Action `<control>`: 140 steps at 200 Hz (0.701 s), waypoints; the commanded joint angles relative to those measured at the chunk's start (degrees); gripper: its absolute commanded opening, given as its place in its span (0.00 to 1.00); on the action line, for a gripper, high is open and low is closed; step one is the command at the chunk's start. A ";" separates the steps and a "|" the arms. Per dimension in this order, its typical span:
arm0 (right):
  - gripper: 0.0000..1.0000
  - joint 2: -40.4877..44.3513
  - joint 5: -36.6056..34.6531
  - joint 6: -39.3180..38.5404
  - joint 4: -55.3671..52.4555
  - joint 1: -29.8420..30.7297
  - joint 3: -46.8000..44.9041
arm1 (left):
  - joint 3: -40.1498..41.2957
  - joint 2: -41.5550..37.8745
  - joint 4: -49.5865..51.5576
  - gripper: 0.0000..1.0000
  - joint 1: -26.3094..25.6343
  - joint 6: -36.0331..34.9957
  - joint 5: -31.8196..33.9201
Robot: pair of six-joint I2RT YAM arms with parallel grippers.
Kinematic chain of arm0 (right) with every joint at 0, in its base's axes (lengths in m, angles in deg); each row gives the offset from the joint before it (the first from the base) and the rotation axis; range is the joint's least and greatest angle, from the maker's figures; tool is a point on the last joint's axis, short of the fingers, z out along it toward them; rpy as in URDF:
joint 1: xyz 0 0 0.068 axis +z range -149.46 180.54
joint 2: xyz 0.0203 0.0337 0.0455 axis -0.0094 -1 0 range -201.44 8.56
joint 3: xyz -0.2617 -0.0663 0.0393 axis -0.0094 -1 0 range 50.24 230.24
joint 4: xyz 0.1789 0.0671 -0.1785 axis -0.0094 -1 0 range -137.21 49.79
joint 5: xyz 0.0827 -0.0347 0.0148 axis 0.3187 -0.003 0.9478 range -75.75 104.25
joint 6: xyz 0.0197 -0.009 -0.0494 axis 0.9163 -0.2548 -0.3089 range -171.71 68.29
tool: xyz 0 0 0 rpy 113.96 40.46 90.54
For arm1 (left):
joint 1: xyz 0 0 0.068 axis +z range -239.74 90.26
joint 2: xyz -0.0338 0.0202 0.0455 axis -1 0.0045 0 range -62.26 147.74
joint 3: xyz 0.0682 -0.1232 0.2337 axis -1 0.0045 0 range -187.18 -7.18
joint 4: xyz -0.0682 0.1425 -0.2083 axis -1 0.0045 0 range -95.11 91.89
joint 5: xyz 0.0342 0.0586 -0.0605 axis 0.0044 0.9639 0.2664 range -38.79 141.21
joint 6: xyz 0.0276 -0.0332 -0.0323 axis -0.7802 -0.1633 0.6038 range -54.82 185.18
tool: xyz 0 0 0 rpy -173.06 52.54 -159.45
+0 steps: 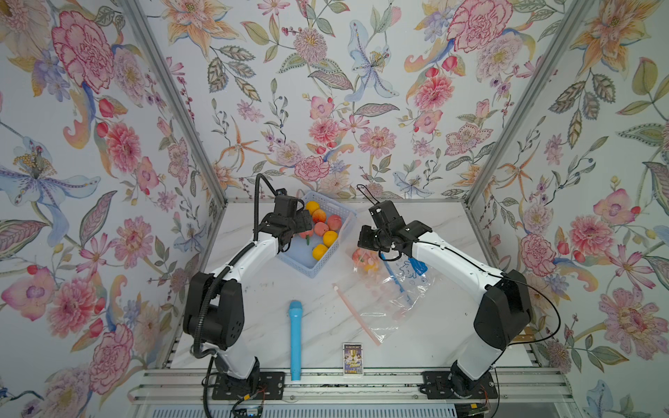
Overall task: Place the peach in a zip-top bag and seal the zipper
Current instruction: Place the peach in the zipper food storage bag.
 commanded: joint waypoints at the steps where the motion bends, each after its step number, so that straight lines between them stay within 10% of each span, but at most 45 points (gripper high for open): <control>1: 0.00 0.53 0.40 0.04 0.79 -0.13 0.30 | -3.97 3.81 2.53 0.97 1.54 -0.21 -1.88; 140: 0.00 -0.69 1.22 0.38 0.80 -0.21 0.38 | -9.51 17.93 -2.06 0.86 7.34 11.68 -7.57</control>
